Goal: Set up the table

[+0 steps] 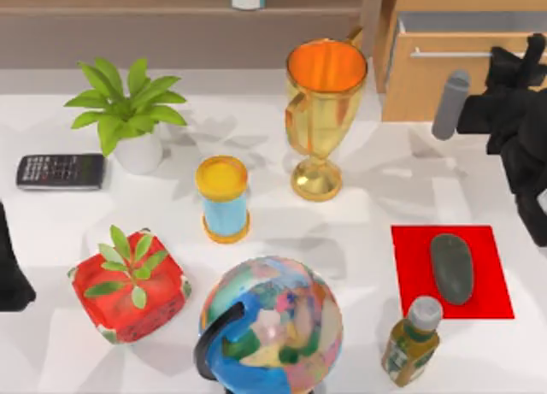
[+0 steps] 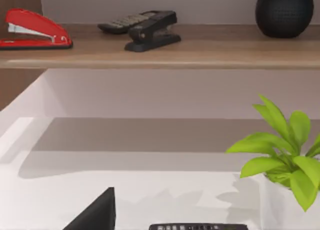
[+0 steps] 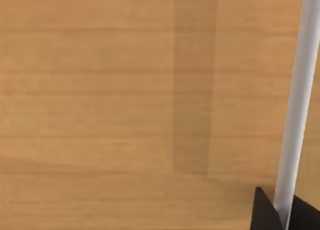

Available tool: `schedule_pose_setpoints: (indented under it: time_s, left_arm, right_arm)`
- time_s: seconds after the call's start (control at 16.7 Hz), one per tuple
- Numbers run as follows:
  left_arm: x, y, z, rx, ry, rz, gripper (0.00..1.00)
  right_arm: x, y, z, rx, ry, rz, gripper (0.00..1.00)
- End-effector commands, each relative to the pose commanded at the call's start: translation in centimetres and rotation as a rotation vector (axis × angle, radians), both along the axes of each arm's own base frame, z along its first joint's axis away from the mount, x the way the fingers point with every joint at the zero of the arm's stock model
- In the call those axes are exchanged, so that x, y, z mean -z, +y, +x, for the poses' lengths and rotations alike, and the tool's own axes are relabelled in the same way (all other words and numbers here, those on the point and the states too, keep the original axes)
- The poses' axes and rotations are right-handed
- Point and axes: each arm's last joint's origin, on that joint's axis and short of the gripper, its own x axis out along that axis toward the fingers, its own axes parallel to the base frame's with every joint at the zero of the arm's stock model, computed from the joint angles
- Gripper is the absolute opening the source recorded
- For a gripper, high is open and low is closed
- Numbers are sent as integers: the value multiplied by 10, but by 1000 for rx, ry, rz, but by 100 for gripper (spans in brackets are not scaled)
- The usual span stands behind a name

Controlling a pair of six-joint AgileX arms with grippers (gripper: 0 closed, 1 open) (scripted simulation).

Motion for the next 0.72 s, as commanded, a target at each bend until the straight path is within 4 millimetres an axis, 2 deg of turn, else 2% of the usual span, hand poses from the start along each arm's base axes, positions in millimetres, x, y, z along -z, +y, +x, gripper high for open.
schedule_pose_setpoints:
  time_s: [0.42, 0.72]
  left_arm:
    - [0, 0, 0, 0, 0, 0, 100]
    - [0, 0, 0, 0, 0, 0, 100]
  right_arm:
    - [-2, 1, 51, -6, -6, -1, 0]
    - [-1, 1, 54, -7, -3, -1, 0]
